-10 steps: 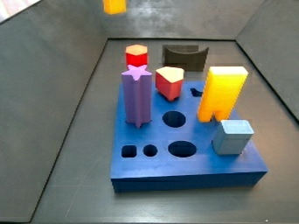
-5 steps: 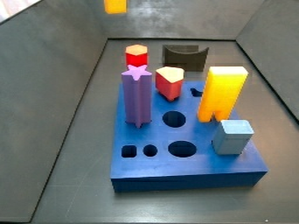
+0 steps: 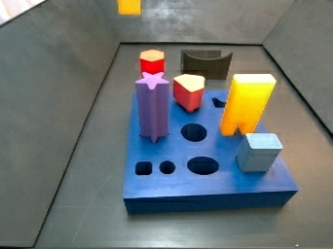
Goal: Pick up the arch object. Move up. Rotate the arch object. Move to above the board. Insert the arch object.
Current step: Rotate the arch object.
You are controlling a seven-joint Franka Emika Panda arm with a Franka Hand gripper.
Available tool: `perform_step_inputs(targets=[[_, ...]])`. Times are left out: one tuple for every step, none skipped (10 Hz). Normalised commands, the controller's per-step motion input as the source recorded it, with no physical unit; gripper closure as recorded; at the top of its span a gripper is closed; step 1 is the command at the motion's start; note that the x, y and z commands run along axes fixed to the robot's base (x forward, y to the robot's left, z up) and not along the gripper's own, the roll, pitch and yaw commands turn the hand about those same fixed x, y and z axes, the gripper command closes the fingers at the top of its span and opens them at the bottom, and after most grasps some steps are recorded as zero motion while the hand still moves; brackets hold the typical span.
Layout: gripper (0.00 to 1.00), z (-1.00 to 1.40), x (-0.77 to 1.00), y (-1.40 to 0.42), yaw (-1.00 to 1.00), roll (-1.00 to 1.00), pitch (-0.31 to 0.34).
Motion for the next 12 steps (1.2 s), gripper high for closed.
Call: perform_step_inputs(targets=[[1.0, -0.02, 0.04, 0.01, -0.6, 0.06, -0.002], [1.0, -0.02, 0.04, 0.01, -0.46, 0.06, -0.002], [1.0, -0.03, 0.04, 0.01, -0.23, 0.06, -0.001], [1.0, -1.0, 0.0, 0.0, -0.18, 0.05, -0.001], [1.0, -1.0, 0.01, 0.0, -0.1, 0.05, -0.016], [1.0, -1.0, 0.01, 0.0, -0.07, 0.04, -0.021], [1.0, -1.0, 0.01, 0.0, -0.06, 0.03, -0.03], [1.0, -1.0, 0.01, 0.01, -0.05, 0.02, -0.038], [1.0, -1.0, 0.01, 0.01, -0.05, 0.01, -0.041], [1.0, -1.0, 0.01, 0.01, -0.05, 0.0, -0.042], [1.0, -1.0, 0.02, 0.01, -0.04, 0.0, -0.045], [1.0, -1.0, 0.02, 0.01, -0.04, -0.02, -0.047]])
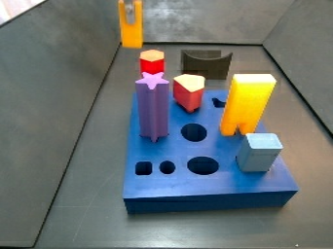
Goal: Pick up the arch object. Move up. Rotate the arch object. Move to above the board. Insert the arch object.
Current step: Rotate the arch object.
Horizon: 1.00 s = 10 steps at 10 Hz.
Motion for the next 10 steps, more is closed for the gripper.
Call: perform_step_inputs(targets=[[1.0, -1.0, 0.02, 0.01, -0.04, -0.03, -0.045], [1.0, -1.0, 0.02, 0.01, -0.03, -0.04, -0.052], [1.0, -1.0, 0.02, 0.01, -0.03, -0.05, -0.057], [1.0, -0.93, 0.02, 0.01, -0.03, -0.05, -0.06], [1.0, -0.76, 0.02, 0.0, -0.02, -0.06, -0.06], [1.0, -0.58, 0.02, 0.0, -0.02, -0.08, -0.06], [1.0, -0.45, 0.02, 0.0, -0.01, -0.08, -0.057], [1.0, -0.29, 0.03, 0.0, -0.01, -0.09, -0.055], [1.0, -0.17, 0.03, 0.0, 0.0, -0.1, -0.05], [0.0, 0.0, 0.0, 0.0, 0.0, -0.1, -0.031]])
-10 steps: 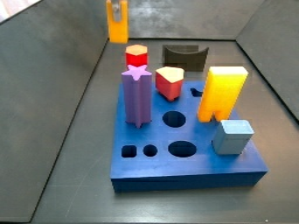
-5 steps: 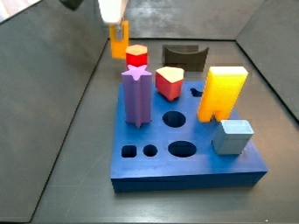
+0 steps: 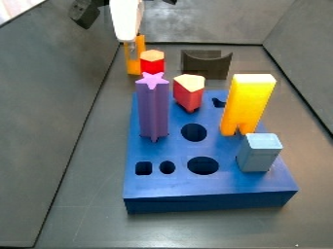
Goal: Pick up the arch object. Move up. Rotate the arch object. Move to above the board. Insert the arch object.
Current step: Rotate the arch object.
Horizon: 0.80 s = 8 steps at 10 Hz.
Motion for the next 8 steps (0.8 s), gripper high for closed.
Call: perform_step_inputs(targets=[[0.0, 1.0, 0.0, 0.0, 0.0, -0.1, -0.026], [0.0, 1.0, 0.0, 0.0, 0.0, -0.1, -0.023], [0.0, 1.0, -0.03, 0.0, -0.01, -0.1, 0.01], [0.0, 0.92, -0.03, 0.01, -0.01, -0.09, 0.022], [0.0, 0.72, -0.02, 0.01, -0.02, -0.08, 0.035], [0.0, 0.49, -0.02, 0.02, -0.02, -0.06, 0.039], [0.0, 0.32, -0.01, 0.02, -0.03, -0.05, 0.044], [0.0, 0.0, 0.0, 0.0, 1.0, -0.01, 0.008]])
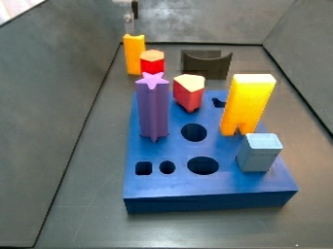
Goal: Pick up the arch object. Move up. Rotate the arch object. Move to above the board. Insert the arch object.
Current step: Rotate the arch object.
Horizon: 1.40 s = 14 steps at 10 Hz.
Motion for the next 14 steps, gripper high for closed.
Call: perform_step_inputs(targets=[[0.0, -0.13, 0.02, -0.01, 1.0, 0.0, 0.008], [0.0, -0.11, 0.04, -0.02, 1.0, 0.0, 0.005], [0.0, -0.06, 0.04, -0.01, 1.0, -0.01, 0.004], [0.0, -0.05, 0.04, -0.01, 1.0, -0.01, 0.003], [0.0, -0.05, 0.04, -0.01, 1.0, -0.01, 0.003], [0.0, -0.04, 0.04, -0.01, 1.0, -0.01, 0.003], [0.0, -0.04, 0.04, -0.01, 1.0, -0.01, 0.003], [0.0, -0.04, 0.04, -0.01, 1.0, -0.01, 0.003], [0.0, -0.04, 0.04, -0.01, 1.0, -0.01, 0.003], [0.0, -0.04, 0.04, -0.01, 1.0, -0.01, 0.003], [0.0, -0.04, 0.04, -0.01, 1.0, -0.01, 0.003], [0.0, -0.04, 0.04, -0.01, 1.0, -0.01, 0.003], [0.0, -0.04, 0.04, -0.01, 1.0, -0.01, 0.003], [0.0, -0.04, 0.04, -0.01, 1.0, -0.01, 0.004]])
